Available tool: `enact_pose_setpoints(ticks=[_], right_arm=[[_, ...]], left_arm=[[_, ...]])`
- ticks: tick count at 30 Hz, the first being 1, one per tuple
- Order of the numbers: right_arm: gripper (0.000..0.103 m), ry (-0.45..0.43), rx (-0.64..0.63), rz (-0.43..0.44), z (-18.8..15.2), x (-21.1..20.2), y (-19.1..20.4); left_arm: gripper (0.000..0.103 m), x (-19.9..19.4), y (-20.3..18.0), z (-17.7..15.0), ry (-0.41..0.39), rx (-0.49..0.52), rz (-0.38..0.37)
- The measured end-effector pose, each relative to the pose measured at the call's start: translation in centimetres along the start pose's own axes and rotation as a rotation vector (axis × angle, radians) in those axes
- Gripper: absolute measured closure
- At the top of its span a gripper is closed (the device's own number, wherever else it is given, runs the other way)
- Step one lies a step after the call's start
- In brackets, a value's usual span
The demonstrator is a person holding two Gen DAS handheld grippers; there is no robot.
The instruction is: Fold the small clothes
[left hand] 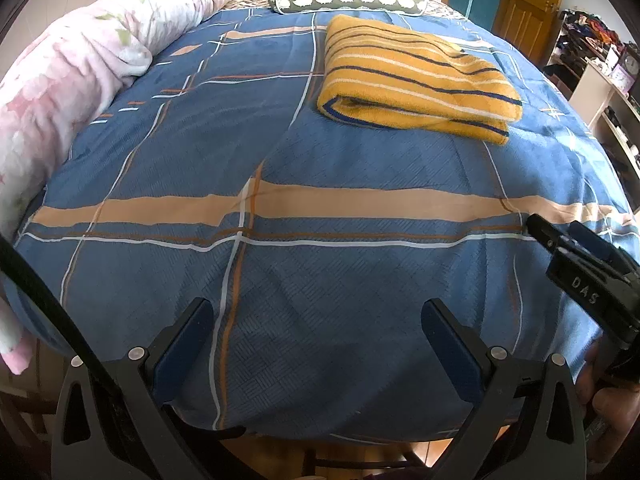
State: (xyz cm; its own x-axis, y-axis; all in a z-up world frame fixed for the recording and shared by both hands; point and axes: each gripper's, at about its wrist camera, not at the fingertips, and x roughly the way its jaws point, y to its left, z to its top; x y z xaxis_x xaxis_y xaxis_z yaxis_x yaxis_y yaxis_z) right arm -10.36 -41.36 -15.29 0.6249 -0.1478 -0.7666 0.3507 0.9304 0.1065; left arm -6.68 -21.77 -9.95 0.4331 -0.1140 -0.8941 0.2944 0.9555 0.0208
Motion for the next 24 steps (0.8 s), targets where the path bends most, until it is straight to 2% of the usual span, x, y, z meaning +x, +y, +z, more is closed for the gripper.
enact_pose_setpoints(ticks=[4, 10, 12, 13, 14, 17, 20, 24], right_arm=[[0.027, -0.036, -0.024, -0.008, 1.6, -0.3, 0.1], [0.027, -0.148, -0.043, 0.011, 8.2, -0.3, 0.1], [0.034, -0.198, -0.069, 0.039, 10.8, 0.1, 0.7], [0.05, -0.202, -0.078, 0.049, 12.0, 0.6, 1.0], [0.063, -0.184, -0.079, 0.062, 13.1, 1.5, 1.3], [0.075, -0.081, -0.048, 0.096, 15.0, 5.6, 1.4], [0.076, 0.024, -0.021, 0.112, 14.1, 9.1, 0.8], [0.076, 0.054, 0.004, 0.168, 12.2, 9.2, -0.4]], left_arm=[[0.0, 0.5, 0.3, 0.0, 0.007, -0.011, -0.01], [0.0, 1.0, 0.6, -0.3, 0.011, -0.015, -0.027], [0.0, 1.0, 0.9, -0.3, 0.006, -0.021, -0.03], [0.0, 1.1, 1.0, -0.2, 0.004, -0.023, -0.031], [0.0, 1.1, 1.2, -0.2, 0.004, -0.027, -0.031], [0.0, 1.3, 1.7, -0.1, 0.006, -0.04, -0.03], [0.0, 1.4, 2.3, 0.0, 0.003, -0.05, -0.029], [0.0, 1.6, 2.9, 0.3, -0.002, -0.065, -0.038]])
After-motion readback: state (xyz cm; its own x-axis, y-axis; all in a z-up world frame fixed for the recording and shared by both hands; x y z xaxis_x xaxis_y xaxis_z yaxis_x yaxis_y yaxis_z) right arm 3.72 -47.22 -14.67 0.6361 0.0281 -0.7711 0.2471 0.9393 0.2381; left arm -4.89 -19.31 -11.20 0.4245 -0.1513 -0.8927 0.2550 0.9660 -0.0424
